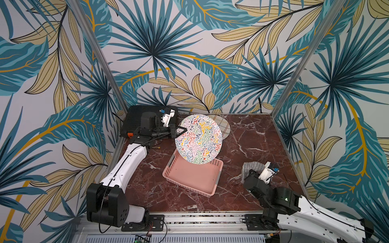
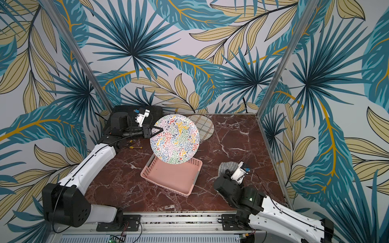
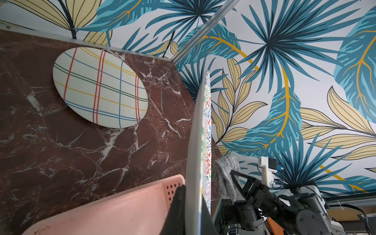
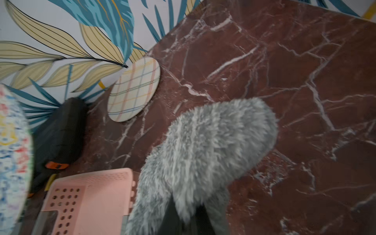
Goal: Wipe the wet plate dry
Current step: Place the towel at the center of the board.
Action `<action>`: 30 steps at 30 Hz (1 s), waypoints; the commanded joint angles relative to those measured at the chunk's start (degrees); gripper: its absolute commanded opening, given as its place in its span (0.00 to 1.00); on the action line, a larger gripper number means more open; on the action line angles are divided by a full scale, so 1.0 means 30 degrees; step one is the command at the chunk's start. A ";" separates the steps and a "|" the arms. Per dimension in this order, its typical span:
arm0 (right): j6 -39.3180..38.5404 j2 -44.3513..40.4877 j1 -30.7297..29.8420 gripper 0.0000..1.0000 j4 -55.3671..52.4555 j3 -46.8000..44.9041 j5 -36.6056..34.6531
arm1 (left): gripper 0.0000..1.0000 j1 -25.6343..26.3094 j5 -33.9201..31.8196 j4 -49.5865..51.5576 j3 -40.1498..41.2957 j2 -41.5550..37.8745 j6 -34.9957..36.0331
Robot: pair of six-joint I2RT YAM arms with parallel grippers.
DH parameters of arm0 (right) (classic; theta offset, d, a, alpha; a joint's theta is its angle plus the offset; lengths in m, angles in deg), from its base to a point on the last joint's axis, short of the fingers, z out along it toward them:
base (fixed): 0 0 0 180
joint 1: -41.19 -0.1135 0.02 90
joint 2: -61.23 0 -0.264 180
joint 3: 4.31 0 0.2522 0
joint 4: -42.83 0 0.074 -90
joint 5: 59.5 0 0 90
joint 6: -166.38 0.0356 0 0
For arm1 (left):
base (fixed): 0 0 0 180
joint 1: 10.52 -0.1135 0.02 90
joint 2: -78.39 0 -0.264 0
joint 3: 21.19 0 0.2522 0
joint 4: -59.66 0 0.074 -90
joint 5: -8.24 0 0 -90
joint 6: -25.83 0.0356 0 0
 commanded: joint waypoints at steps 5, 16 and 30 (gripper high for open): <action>0.0438 0.3908 0.0111 0.37 0.2111 -0.1053 0.2798 | 0.00 -0.0076 0.0140 -0.0195 -0.0622 -0.0880 0.0741; -0.8337 0.4065 0.0944 0.84 0.1398 0.4684 0.4358 | 0.00 -0.0076 -0.0045 0.0028 -0.0590 -0.1053 0.1060; -1.4440 0.4134 0.9777 0.71 1.0670 0.5731 2.4085 | 0.00 -0.0019 0.4113 -0.1133 -0.0657 -0.0885 0.1111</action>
